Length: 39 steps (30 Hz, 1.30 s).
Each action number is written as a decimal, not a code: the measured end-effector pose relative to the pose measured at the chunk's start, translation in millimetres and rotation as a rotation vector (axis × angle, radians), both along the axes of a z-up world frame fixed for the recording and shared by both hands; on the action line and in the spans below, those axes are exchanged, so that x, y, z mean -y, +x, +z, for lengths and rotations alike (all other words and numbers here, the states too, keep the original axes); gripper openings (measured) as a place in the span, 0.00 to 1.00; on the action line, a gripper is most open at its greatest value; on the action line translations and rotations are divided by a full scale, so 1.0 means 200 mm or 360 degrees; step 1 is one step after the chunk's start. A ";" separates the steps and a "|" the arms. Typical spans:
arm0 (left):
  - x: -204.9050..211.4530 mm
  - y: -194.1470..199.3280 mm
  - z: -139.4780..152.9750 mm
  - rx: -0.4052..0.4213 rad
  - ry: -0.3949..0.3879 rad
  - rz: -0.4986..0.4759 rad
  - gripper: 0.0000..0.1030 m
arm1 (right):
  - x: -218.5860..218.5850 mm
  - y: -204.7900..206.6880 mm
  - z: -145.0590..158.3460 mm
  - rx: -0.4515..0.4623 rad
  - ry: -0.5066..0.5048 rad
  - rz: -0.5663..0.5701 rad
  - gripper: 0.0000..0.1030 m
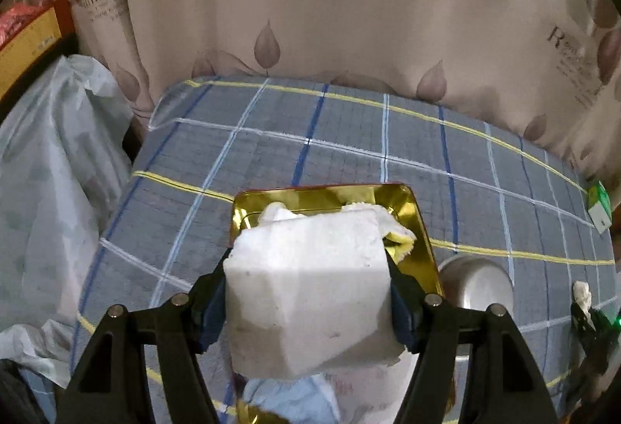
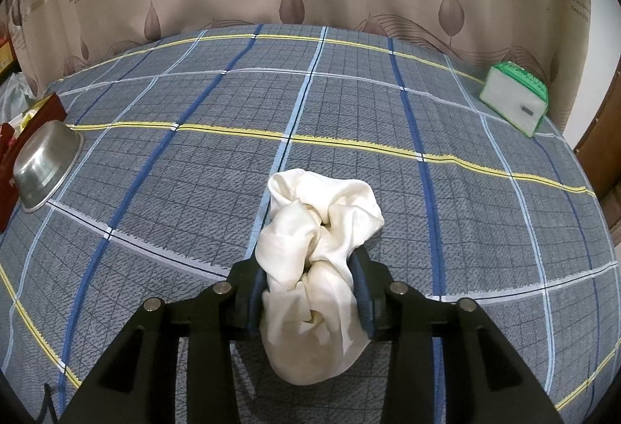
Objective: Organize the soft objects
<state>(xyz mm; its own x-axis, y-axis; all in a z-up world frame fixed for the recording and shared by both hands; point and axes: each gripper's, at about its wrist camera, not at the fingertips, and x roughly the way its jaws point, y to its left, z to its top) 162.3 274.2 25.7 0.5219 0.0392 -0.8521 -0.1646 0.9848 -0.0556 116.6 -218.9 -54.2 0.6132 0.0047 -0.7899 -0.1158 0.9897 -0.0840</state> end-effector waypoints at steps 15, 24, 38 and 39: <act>-0.05 0.23 -0.28 -0.0144 -0.0059 0.0051 0.71 | -0.01 0.00 0.01 -0.0001 0.0003 0.0000 0.35; -0.02 0.25 -0.26 -0.0173 -0.0056 0.0031 0.72 | 0.02 0.01 0.01 -0.0009 0.0030 -0.0046 0.46; -0.01 0.11 -0.06 -0.0077 -0.0008 0.0013 0.72 | 0.03 0.02 0.02 -0.0012 0.0040 -0.0045 0.72; -0.01 0.10 -0.06 -0.0077 -0.0008 0.0010 0.72 | 0.03 0.02 0.01 -0.0025 0.0072 -0.0021 0.76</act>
<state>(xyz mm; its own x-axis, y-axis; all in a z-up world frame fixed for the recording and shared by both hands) 182.7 276.4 13.6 0.4796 0.0378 -0.8767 -0.1733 0.9835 -0.0524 120.1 -223.9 -51.7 0.6011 0.0324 -0.7985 -0.1034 0.9939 -0.0375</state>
